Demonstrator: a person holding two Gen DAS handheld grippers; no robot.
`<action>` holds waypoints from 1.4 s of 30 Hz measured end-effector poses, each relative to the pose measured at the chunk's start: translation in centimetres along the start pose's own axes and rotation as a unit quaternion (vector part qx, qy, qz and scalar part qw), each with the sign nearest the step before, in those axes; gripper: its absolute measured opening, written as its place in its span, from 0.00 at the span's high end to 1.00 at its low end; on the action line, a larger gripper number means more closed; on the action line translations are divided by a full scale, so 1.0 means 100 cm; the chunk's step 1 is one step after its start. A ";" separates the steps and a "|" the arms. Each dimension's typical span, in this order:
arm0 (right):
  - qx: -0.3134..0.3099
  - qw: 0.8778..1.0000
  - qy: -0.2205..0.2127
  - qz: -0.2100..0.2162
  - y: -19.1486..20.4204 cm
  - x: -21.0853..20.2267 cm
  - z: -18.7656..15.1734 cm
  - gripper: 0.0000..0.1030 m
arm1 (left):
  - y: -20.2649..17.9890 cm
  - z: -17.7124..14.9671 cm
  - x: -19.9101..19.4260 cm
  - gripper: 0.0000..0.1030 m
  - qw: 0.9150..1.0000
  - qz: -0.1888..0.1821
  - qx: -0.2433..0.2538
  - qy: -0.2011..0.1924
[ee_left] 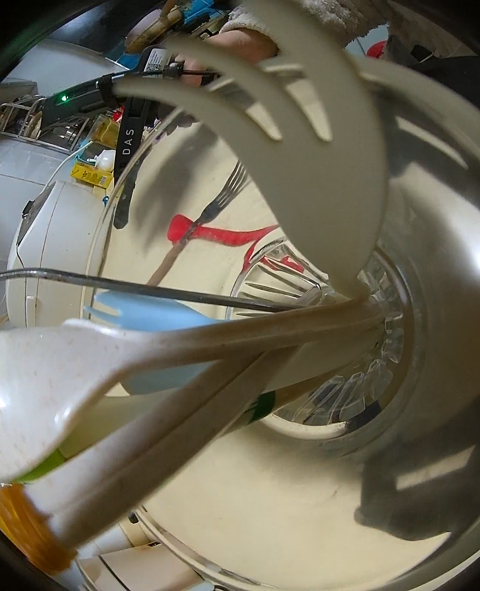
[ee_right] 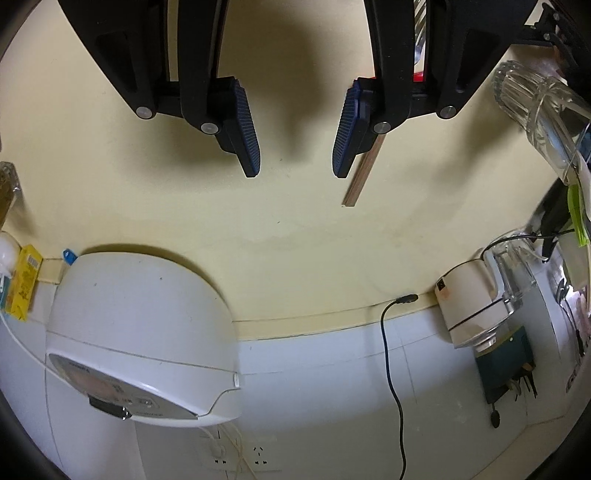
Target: Organize utensils
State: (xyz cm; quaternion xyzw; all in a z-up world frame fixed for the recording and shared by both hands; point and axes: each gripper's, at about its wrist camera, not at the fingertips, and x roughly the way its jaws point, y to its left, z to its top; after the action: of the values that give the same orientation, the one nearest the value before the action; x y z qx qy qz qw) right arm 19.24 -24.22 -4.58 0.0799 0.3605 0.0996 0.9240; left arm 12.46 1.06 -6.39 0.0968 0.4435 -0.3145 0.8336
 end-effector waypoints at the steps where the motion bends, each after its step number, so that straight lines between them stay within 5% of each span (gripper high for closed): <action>1: 0.001 1.000 0.004 0.000 0.000 0.002 0.000 0.60 | 0.000 0.000 0.000 0.04 1.000 0.000 0.000 0.000; 10: -0.040 0.997 0.038 0.046 0.028 0.013 -0.004 0.60 | 0.004 -0.003 -0.002 0.04 1.000 0.001 0.001 0.000; 17: -0.138 0.990 0.026 0.020 0.073 0.008 -0.013 0.60 | 0.004 -0.001 0.000 0.04 1.000 -0.004 -0.003 -0.002; 25: -0.176 0.981 0.049 0.057 0.091 -0.004 -0.032 0.60 | 0.007 -0.003 -0.002 0.04 1.000 -0.003 -0.002 -0.002; 42: -0.280 0.957 0.071 -0.015 0.109 -0.017 -0.066 0.60 | 0.005 -0.002 -0.002 0.04 1.000 -0.002 -0.001 -0.001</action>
State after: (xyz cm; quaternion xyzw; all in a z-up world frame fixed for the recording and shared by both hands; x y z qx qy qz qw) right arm 12.14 -13.61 -5.93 -0.1950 0.3837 0.1879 0.8829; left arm 12.55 1.58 -6.41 0.0948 0.4433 -0.3158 0.8336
